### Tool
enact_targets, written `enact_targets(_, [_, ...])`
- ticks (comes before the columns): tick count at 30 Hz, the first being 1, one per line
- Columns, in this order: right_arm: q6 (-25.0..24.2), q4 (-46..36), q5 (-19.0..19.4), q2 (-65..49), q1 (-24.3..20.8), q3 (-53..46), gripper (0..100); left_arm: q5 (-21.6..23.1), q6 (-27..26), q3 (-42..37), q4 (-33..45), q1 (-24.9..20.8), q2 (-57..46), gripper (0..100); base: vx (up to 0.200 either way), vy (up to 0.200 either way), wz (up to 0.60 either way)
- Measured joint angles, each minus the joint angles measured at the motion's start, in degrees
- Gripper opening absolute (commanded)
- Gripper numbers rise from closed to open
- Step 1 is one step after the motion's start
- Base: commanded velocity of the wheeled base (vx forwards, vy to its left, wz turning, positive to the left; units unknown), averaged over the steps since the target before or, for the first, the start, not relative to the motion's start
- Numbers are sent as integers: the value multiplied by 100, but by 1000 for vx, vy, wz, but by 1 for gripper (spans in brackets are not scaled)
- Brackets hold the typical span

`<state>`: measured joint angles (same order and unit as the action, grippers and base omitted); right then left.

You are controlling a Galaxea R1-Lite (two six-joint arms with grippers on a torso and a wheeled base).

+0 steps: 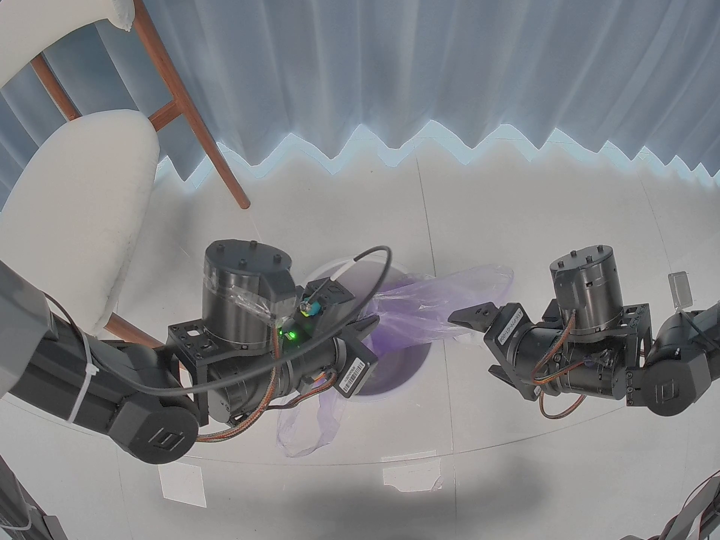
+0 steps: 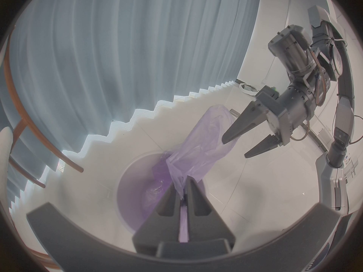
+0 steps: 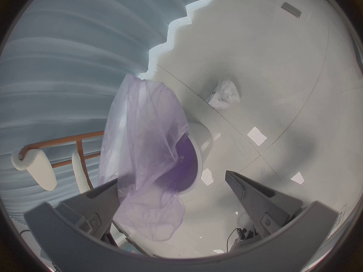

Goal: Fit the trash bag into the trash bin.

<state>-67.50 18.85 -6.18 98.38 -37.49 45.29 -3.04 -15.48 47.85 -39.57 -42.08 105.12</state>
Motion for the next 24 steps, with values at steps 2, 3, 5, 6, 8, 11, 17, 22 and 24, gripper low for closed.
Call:
enact_targets(2, [0,17,0,74,6,105,100,13,2,2,0,-6,-16,0,0,0,0])
enact_targets(3, [0,30,0,127,12,184,100,17,5,5,2,-13,-22,0,0,0,0])
enact_targets(5, [-2,30,0,232,17,333,100,28,7,5,2,-33,-33,0,0,0,0])
enact_targets(6, [-2,28,0,308,22,433,100,35,7,7,2,-39,-40,0,0,0,0])
enact_targets(8, [0,23,-5,422,23,581,100,39,10,7,2,-44,-51,0,0,0,0])
enact_targets(11, [-7,15,-74,586,30,772,0,52,22,5,22,-50,-79,0,0,0,0])
enact_targets(17, [-16,39,-255,796,33,920,0,189,246,-9,73,-6,-149,0,0,0,0])
enact_targets(22, [-7,50,-262,824,12,1045,0,226,317,-44,79,5,-195,0,0,0,0])
enact_targets(24, [0,45,-262,827,12,1091,0,228,317,-48,68,0,-206,0,0,0,0])
